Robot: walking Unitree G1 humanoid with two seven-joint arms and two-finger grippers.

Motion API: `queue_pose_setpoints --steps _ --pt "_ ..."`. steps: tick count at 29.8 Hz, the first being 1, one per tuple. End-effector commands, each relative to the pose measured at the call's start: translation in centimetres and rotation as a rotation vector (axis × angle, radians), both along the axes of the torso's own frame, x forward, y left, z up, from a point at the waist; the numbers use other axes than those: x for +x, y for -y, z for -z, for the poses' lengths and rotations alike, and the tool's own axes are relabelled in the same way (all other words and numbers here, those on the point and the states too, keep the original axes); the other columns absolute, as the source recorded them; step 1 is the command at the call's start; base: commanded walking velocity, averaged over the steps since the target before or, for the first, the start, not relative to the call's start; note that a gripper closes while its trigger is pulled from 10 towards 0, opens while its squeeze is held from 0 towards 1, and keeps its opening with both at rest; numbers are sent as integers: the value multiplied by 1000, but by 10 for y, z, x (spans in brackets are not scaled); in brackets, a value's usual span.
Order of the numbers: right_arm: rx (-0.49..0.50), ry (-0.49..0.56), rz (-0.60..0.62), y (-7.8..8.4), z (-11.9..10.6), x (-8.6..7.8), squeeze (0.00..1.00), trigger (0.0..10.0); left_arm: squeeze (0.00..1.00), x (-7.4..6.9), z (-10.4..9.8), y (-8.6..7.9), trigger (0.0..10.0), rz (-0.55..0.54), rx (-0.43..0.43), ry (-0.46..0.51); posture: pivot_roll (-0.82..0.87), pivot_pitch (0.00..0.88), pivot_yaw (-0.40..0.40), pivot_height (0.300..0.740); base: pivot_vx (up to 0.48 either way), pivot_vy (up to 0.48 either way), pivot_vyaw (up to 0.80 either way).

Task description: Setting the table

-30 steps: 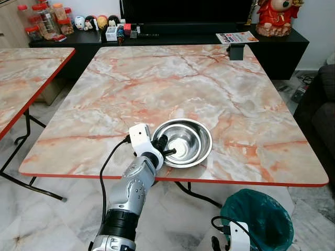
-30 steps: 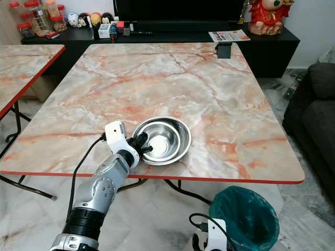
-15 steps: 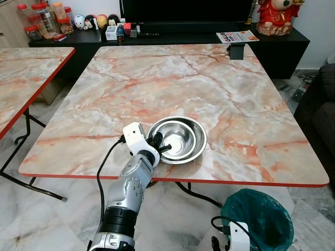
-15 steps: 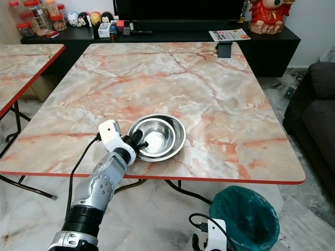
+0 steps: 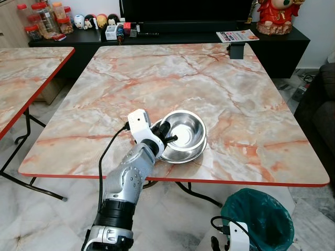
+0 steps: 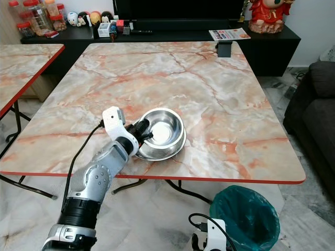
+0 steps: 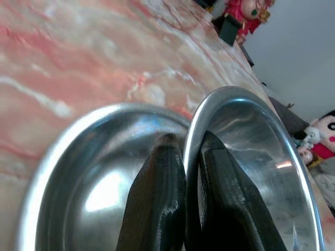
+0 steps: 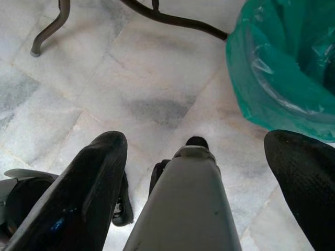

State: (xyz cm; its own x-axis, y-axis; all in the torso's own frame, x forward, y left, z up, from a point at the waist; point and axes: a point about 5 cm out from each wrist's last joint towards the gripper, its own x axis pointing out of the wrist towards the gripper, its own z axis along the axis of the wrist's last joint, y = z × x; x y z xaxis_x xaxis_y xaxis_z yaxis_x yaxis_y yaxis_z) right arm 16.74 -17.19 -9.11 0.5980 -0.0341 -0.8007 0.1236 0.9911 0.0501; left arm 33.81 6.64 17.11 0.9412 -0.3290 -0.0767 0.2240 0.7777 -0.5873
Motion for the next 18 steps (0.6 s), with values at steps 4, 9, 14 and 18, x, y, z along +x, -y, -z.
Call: queue_pose_setpoints --steps 4,9,14,18 --pt "7 -2 12 -2 0 0 0 10000 4 6 -29 20 10000 20 -49 45 42 45 63 707 0 0 0" --pt "9 -3 14 -3 0 0 0 10000 1000 13 -24 24 10000 12 -74 -17 41 44 65 707 0 0 0" --pt "8 -4 16 -3 0 0 0 10000 0 14 -16 28 10000 16 -70 -87 36 43 67 707 0 0 0" --pt "8 -5 18 -2 1 -1 0 10000 0 14 -13 27 10000 11 -64 -103 37 42 67 707 0 0 0"
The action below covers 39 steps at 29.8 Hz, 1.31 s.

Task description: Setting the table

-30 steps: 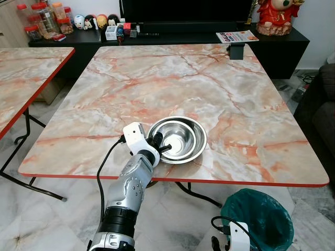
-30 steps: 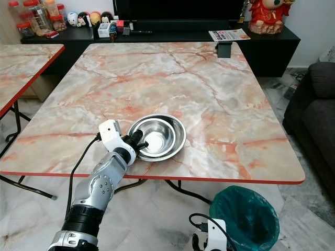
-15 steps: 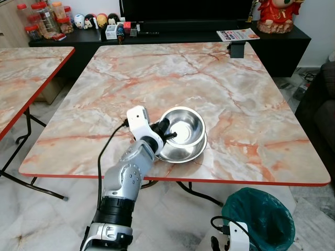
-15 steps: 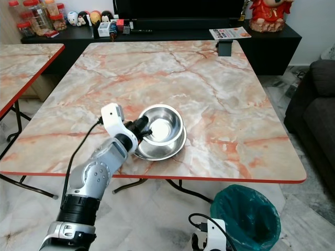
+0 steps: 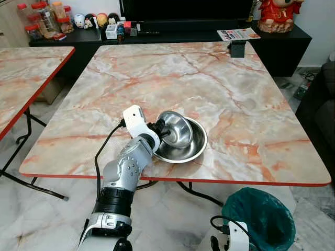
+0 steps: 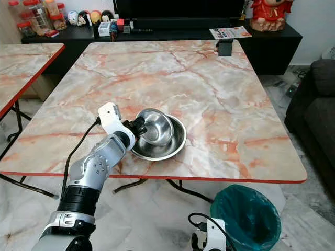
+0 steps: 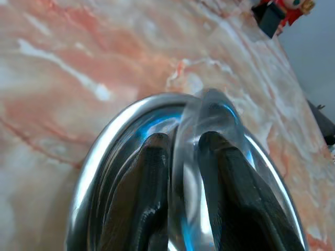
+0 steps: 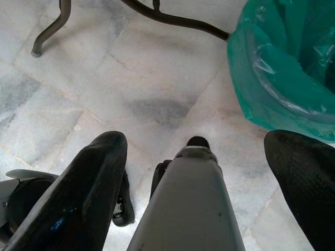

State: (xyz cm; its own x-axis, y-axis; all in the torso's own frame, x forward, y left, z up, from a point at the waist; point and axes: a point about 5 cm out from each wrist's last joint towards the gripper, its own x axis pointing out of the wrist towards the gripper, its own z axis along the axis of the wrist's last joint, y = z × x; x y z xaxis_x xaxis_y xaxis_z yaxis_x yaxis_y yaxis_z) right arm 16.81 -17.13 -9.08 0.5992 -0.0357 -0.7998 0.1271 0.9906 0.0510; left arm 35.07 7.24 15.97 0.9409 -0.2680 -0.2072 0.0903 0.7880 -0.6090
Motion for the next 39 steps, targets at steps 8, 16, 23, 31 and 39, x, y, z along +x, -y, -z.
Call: queue_pose_setpoints --steps 8,16,23,31,39 --pt "9 -9 13 -2 1 -2 0 10000 0 1 -21 35 10000 96 -39 6 39 45 68 707 0 0 0" --pt "8 -13 13 -2 2 -3 0 10000 0 -3 -25 27 10000 96 -2 23 43 47 66 707 0 0 0" --pt "10 -13 12 -3 2 -3 0 10000 0 -12 -44 16 10000 136 234 240 45 48 67 707 0 0 0" --pt "15 5 26 -2 0 0 0 10000 0 -18 -37 -46 10000 -101 535 451 42 45 67 707 0 0 0" --pt "5 12 22 1 -1 1 0 10000 0 -45 -17 -153 10000 -504 804 411 53 41 58 707 0 0 0"
